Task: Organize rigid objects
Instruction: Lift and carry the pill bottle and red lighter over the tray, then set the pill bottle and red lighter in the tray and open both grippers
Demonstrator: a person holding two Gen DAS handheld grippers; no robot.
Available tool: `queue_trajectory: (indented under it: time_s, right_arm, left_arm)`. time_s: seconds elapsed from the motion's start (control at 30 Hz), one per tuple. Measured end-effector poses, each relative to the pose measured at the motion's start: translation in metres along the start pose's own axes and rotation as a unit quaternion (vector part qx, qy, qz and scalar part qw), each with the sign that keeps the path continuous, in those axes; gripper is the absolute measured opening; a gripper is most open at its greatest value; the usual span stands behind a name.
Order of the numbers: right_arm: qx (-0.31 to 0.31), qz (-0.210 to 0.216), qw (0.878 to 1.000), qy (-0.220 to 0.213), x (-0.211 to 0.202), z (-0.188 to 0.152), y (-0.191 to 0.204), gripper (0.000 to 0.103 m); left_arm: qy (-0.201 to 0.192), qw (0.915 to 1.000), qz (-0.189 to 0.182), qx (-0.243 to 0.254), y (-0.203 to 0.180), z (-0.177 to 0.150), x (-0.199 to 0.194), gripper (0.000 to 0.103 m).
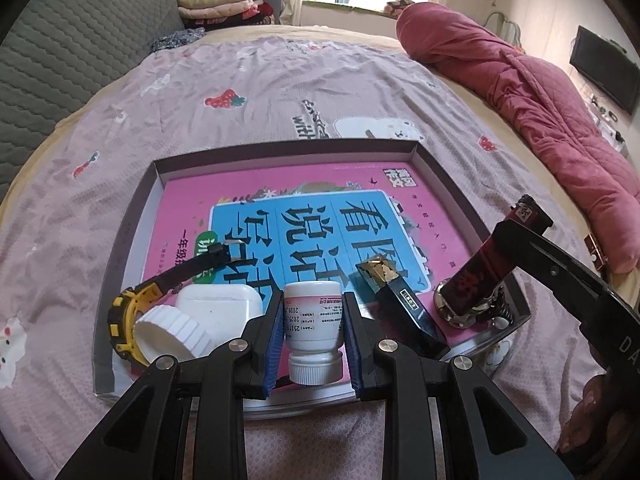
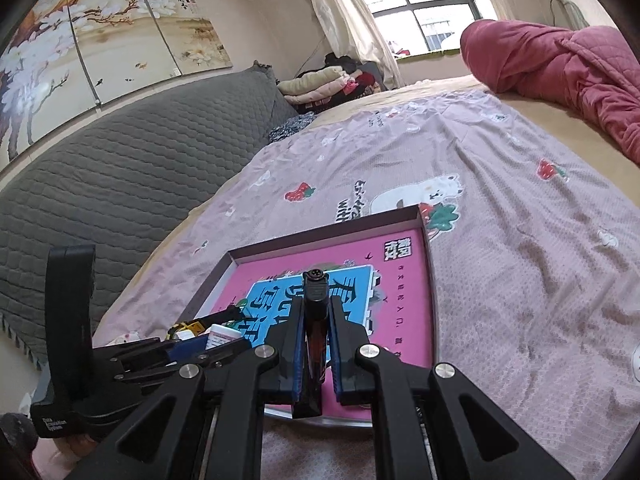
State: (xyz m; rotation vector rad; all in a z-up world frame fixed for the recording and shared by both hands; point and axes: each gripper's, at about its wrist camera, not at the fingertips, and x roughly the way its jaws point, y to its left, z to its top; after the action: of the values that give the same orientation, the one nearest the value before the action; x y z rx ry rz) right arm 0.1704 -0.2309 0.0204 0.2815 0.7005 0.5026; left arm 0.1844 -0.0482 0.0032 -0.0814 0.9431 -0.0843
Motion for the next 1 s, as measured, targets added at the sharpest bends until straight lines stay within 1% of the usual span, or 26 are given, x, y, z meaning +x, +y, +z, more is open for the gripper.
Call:
queue_trajectory:
  time_s: [0.47, 0.7, 1.0]
  right_arm:
    - [0.021, -0.018, 0.999, 0.021, 0.013, -0.007, -0.012, 0.013]
    - [0.015, -0.024, 0.999, 0.034, 0.02, -0.011, -0.009, 0.013]
    - [0.026, -0.035, 0.998, 0.035, 0.019, -0.012, -0.015, 0.013]
  left_arm:
    - [0.015, 0.9999, 0.003, 0.007, -0.004, -0.003, 0.013, 0.028]
    - [0.024, 0.9997, 0.007, 0.006, -0.002, -0.007, 0.019, 0.028]
    - [0.033, 0.9994, 0.011, 0.006, -0.001, -0.009, 0.026, 0.028]
